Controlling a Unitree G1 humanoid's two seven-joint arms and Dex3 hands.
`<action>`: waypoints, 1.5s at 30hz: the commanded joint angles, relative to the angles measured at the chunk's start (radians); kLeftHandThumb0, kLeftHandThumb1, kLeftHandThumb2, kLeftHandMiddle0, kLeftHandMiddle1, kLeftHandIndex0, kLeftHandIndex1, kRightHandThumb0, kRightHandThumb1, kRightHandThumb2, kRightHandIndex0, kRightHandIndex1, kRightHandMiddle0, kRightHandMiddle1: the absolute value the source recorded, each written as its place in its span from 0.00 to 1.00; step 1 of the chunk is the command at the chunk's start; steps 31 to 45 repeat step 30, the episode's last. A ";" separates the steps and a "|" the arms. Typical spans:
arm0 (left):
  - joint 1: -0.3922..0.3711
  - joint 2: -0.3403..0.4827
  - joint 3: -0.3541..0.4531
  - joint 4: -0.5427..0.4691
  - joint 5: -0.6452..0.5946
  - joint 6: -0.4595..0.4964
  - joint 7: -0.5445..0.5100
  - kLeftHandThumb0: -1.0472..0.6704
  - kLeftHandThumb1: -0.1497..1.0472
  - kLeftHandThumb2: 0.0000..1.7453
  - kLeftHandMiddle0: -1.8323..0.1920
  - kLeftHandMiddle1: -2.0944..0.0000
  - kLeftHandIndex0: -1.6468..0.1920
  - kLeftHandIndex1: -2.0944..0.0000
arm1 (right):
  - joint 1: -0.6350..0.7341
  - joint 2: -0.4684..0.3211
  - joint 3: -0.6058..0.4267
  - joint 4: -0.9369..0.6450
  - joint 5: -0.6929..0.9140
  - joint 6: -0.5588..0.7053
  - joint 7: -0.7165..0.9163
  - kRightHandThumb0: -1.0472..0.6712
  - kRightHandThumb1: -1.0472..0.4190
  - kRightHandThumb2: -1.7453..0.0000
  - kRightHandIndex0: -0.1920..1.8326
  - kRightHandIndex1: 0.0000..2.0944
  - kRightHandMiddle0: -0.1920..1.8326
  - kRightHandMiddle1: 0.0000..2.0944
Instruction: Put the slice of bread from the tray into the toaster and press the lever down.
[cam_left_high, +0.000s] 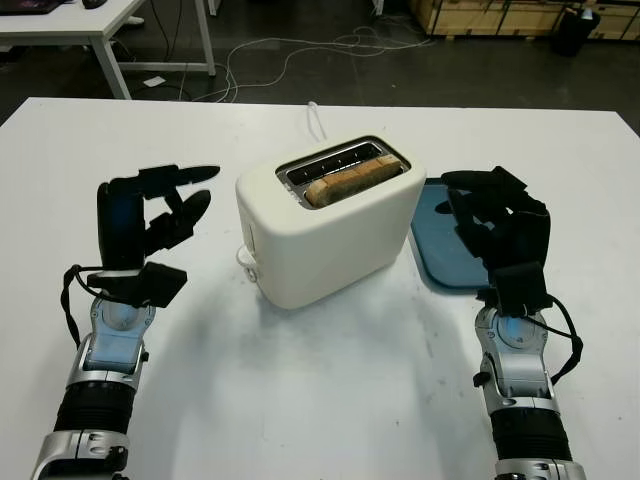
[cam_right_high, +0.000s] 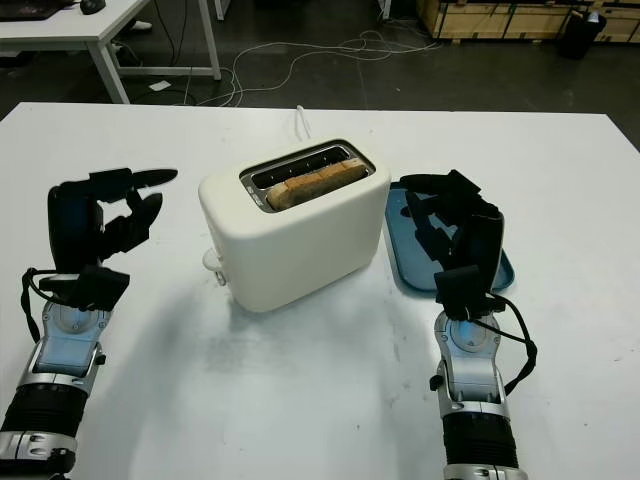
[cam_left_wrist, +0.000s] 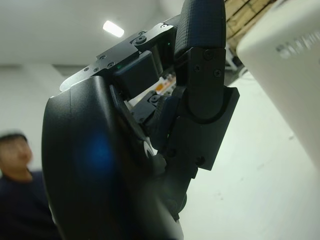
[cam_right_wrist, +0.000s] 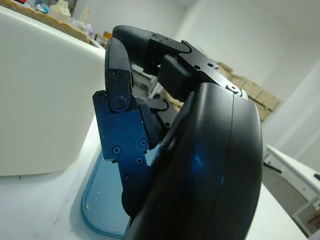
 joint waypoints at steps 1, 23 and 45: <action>-0.003 -0.032 0.014 -0.059 -0.027 0.091 0.001 0.05 0.89 0.22 0.42 0.24 0.40 0.58 | -0.004 0.010 -0.007 0.000 0.016 0.020 -0.008 0.37 0.09 0.86 0.47 0.62 0.49 0.35; -0.024 -0.236 0.029 -0.023 -0.027 0.210 0.151 0.02 0.89 0.19 0.42 0.17 0.49 0.20 | -0.097 -0.001 -0.078 0.140 0.116 0.074 -0.001 0.37 0.09 0.93 0.51 0.48 0.61 0.09; -0.021 -0.235 0.027 -0.031 -0.026 0.232 0.149 0.02 0.89 0.19 0.42 0.17 0.46 0.23 | -0.088 0.004 -0.067 0.114 0.102 0.101 -0.010 0.36 0.09 0.93 0.51 0.50 0.63 0.10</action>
